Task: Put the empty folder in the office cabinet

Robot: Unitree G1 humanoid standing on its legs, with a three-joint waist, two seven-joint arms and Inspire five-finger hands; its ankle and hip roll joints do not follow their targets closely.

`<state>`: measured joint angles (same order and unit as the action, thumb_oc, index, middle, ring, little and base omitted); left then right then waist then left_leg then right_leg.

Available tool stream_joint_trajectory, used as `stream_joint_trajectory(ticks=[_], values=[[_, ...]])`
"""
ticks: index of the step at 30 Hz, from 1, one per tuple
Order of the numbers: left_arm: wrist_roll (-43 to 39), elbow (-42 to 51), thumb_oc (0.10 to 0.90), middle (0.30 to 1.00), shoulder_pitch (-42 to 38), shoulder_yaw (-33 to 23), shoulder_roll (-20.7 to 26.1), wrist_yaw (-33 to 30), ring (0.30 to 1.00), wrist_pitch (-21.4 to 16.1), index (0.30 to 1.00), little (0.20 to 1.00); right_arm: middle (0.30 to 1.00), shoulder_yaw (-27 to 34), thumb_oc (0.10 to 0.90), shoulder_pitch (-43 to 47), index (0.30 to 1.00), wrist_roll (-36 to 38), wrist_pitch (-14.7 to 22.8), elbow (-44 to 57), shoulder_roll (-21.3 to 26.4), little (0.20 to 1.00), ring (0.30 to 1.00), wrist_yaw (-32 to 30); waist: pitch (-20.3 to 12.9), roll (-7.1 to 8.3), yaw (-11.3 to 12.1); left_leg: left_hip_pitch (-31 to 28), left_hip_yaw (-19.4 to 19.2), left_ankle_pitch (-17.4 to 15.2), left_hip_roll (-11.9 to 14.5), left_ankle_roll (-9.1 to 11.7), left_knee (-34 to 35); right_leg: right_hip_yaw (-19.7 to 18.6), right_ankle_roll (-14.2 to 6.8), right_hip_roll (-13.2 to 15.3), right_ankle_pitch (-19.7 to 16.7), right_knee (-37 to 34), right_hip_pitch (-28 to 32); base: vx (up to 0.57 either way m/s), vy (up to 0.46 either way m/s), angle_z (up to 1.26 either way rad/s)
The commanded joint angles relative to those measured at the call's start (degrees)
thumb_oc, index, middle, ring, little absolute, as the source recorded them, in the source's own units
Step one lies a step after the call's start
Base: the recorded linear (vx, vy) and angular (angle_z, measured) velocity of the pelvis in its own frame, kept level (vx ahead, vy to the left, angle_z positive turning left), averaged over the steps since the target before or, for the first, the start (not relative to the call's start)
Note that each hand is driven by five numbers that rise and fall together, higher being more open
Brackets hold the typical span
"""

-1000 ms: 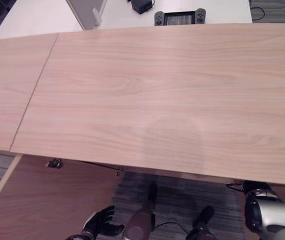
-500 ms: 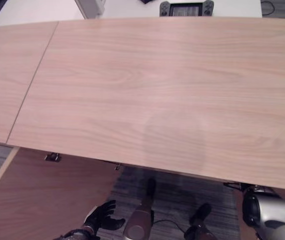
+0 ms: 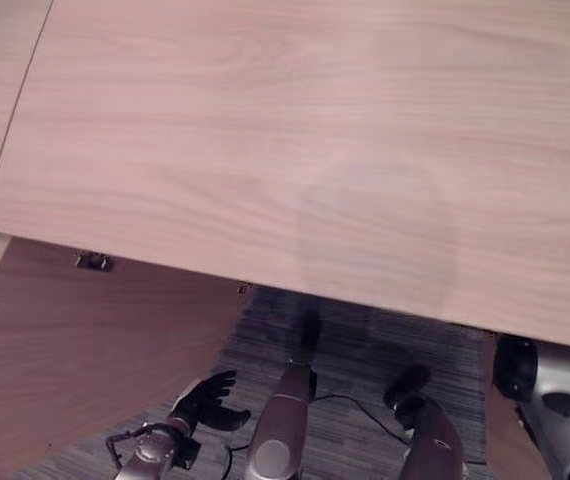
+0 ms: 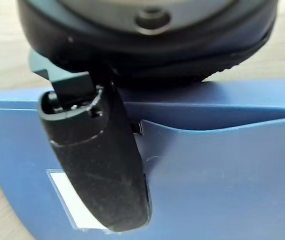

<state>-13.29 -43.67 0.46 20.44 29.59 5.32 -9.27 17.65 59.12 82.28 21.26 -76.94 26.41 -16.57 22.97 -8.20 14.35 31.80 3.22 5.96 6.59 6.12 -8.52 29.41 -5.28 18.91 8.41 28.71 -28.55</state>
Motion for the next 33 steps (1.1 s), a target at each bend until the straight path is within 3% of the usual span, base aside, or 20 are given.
stream_joint_trajectory(ticks=[1,10,19,20,21,22,33], values=[[-2.02,-1.38,0.800,0.900,-0.06,1.63,4.04,-2.37,0.900,-1.50,0.900,0.900,0.300,-1.65,0.400,5.69,0.300,-0.67,1.74,3.63,9.29,0.300,0.300,-1.99,-1.33,-0.75,2.35,-0.05,-0.82,-9.66,2.94,3.29,-8.96,-1.58,-4.77,-0.02,7.27,1.55,3.23,-0.01,-0.040,0.33],[-2.17,-2.85,0.800,0.900,-1.43,2.07,3.36,-3.67,0.900,-1.85,0.900,0.900,0.300,-2.79,0.400,6.84,0.300,-0.40,1.71,1.97,10.37,0.300,0.300,-2.48,-0.67,-1.69,2.54,4.91,0.46,-9.75,2.21,3.06,-10.60,-1.81,-4.53,1.22,9.32,5.67,-1.88,0.00,-0.024,0.18],[-2.97,-2.72,0.800,0.900,-1.65,1.91,3.64,-4.06,0.900,-2.05,0.900,0.900,0.300,-4.05,0.400,8.00,0.300,-0.29,1.54,1.99,11.50,0.300,0.300,-2.30,-0.96,-1.93,2.77,6.23,0.51,-9.43,1.51,3.03,-9.77,-1.85,-4.62,1.97,9.55,6.53,-3.51,0.01,-0.001,0.01],[-3.09,-2.87,0.800,0.900,-1.70,1.73,3.73,-4.04,0.900,-2.15,0.900,0.900,0.493,-4.12,0.529,8.02,0.493,-0.10,1.38,1.95,11.46,0.493,0.493,-2.08,-1.01,-1.97,2.90,6.19,0.57,-9.44,1.30,2.99,-9.51,-1.80,-4.59,1.95,9.59,6.36,-3.35,0.03,-0.002,0.02],[-3.11,-2.88,0.800,0.900,-1.69,1.72,3.74,-4.03,0.900,-2.18,0.900,0.900,0.615,-4.13,0.610,8.01,0.615,-0.05,1.37,1.94,11.45,0.615,0.615,-2.03,-1.02,-1.96,2.87,6.18,0.58,-9.43,1.29,2.98,-9.48,-1.78,-4.60,1.96,9.58,6.33,-3.33,0.05,-0.002,0.01],[-3.14,-3.02,0.800,0.900,-1.66,1.51,3.81,-4.08,0.900,-2.19,0.900,0.900,0.900,-4.03,0.800,7.77,0.900,0.05,1.29,1.81,11.55,0.900,0.900,-1.88,-1.04,-2.06,2.85,6.05,0.62,-9.36,1.15,3.02,-9.20,-1.71,-4.65,1.97,9.59,6.22,-3.32,0.04,0.001,0.02],[-2.50,-3.34,0.800,0.900,-2.12,2.25,4.45,-4.43,0.900,-1.88,0.900,0.900,0.900,-4.82,0.800,8.52,0.900,-0.85,-0.72,-2.59,12.36,0.900,0.900,-4.14,-1.11,-1.63,2.49,5.01,0.65,-9.34,0.56,2.95,-8.43,-2.07,-4.59,1.76,9.48,5.69,-2.55,0.02,0.003,0.03]])
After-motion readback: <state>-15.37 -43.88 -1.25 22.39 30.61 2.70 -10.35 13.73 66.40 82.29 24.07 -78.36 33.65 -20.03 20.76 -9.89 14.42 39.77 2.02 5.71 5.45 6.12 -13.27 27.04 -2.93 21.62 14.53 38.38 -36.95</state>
